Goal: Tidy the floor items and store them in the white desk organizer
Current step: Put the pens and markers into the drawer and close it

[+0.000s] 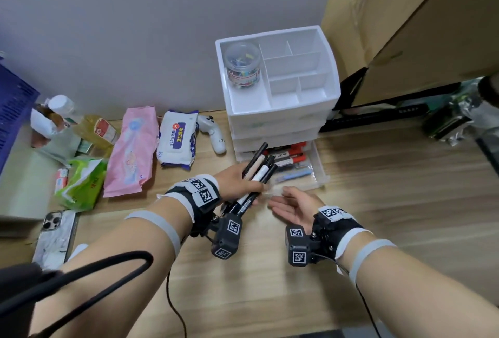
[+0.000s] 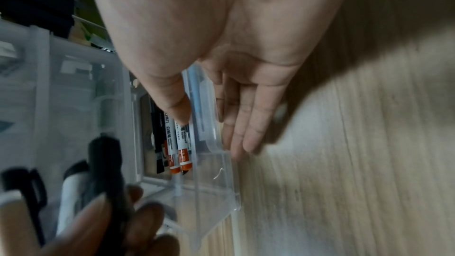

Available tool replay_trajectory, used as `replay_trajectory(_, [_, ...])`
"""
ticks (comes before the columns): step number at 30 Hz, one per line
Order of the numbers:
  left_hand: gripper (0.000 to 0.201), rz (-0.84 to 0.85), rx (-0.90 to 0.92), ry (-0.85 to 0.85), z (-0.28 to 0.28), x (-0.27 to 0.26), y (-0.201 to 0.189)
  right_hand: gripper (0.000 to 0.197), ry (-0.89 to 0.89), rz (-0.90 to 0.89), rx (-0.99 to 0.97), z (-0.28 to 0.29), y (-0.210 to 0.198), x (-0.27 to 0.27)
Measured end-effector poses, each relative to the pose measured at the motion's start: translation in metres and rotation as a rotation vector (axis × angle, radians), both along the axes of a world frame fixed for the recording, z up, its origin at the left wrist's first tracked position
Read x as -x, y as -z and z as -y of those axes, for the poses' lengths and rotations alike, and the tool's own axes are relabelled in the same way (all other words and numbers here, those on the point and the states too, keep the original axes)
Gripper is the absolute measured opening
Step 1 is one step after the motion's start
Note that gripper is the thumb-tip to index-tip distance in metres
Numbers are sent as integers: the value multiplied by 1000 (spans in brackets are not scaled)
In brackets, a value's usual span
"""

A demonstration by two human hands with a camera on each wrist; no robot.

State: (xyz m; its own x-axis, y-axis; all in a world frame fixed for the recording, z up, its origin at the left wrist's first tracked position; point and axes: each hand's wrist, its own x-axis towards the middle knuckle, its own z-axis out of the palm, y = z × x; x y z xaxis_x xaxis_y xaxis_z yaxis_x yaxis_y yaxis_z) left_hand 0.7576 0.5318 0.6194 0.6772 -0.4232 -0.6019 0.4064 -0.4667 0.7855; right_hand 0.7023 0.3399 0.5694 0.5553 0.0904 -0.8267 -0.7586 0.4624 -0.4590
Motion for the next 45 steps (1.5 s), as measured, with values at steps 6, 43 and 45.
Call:
replay_trajectory(6, [39, 429, -269, 273, 48, -26, 0, 27, -154, 36, 77, 12, -7, 7])
replay_trajectory(43, [68, 732, -589, 423, 58, -39, 44, 21, -166, 34, 131, 37, -1, 2])
replay_trajectory(45, [73, 753, -704, 516, 52, -36, 43, 22, -164, 33, 115, 34, -1, 2])
